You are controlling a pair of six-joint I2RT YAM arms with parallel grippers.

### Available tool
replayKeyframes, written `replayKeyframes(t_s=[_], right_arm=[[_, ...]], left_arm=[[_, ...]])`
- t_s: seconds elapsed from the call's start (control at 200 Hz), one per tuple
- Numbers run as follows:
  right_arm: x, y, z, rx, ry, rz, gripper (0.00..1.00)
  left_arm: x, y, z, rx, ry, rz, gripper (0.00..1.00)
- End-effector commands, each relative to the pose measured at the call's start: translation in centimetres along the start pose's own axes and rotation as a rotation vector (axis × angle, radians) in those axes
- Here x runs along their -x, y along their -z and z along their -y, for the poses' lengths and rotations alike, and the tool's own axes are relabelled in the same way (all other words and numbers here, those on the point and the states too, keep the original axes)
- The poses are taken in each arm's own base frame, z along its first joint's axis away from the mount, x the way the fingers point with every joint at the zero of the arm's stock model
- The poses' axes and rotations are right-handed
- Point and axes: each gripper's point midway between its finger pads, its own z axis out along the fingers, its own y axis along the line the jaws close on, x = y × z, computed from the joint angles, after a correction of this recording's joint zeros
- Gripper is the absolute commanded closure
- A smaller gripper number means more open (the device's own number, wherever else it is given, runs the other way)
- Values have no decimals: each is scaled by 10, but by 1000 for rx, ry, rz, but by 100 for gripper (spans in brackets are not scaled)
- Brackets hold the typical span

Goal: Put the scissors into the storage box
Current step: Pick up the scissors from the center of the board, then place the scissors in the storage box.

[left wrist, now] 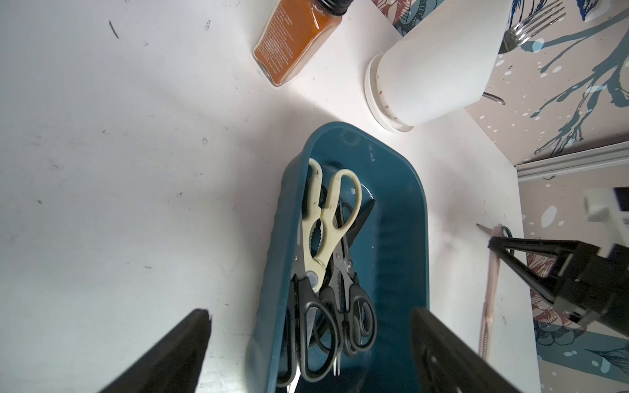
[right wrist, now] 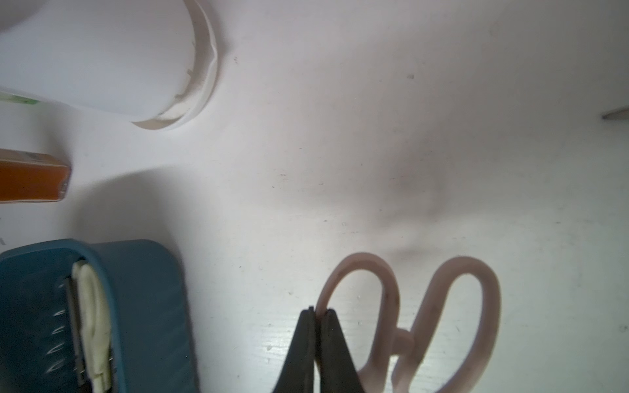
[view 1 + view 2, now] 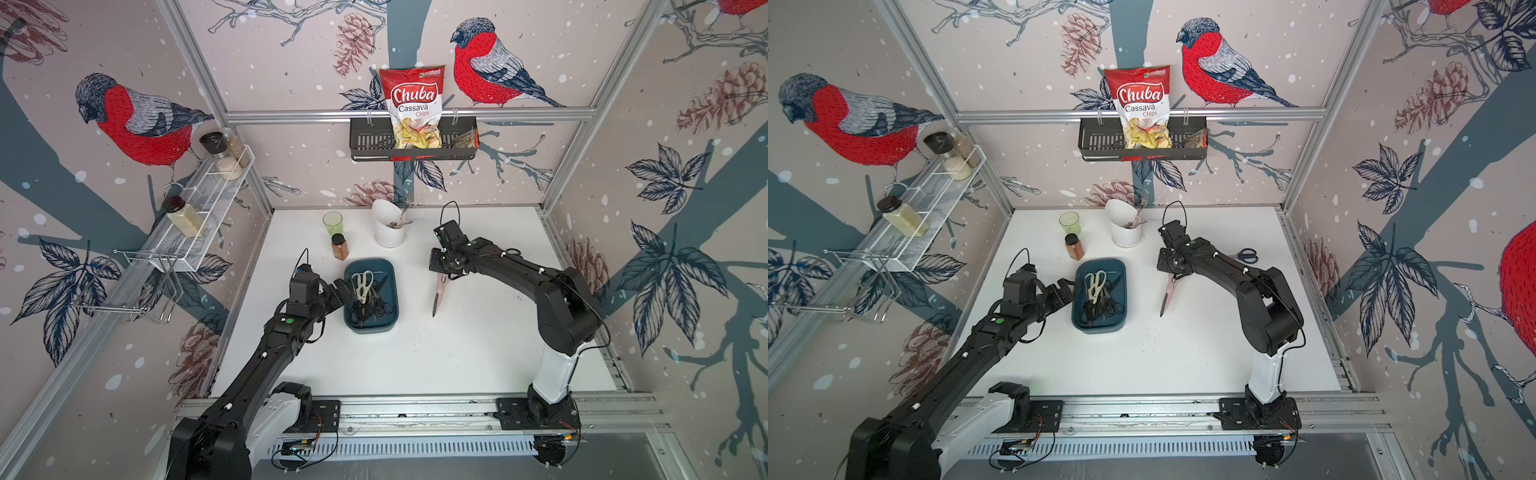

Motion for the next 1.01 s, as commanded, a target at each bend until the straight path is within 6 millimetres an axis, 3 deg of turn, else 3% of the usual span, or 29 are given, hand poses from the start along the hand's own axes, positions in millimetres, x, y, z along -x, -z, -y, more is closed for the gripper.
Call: replayKeyframes(t_s=[0.0,0.125,0.3,0.44,0.695,0.85,1.0], right_arm=[[2,18,-22,102,8,-2,100],[10,36,-54,206,2,31,100],[17,52,-114,352,18,98,100],[12,51,-160,444,49,121,100],[-17,28,-232,536,120,89,100],[-40,5,-251,523,153,44,100],[-60,-21,-246,483,158,6,100]], left_arm=[[4,-1,1,-4,8,15,5],[2,-3,-3,0,27,16,5],[1,-3,-12,15,61,27,5],[1,-2,-23,28,98,37,5],[-6,2,-53,51,204,55,5],[-8,5,-62,51,239,60,5],[-7,8,-64,55,239,68,5]])
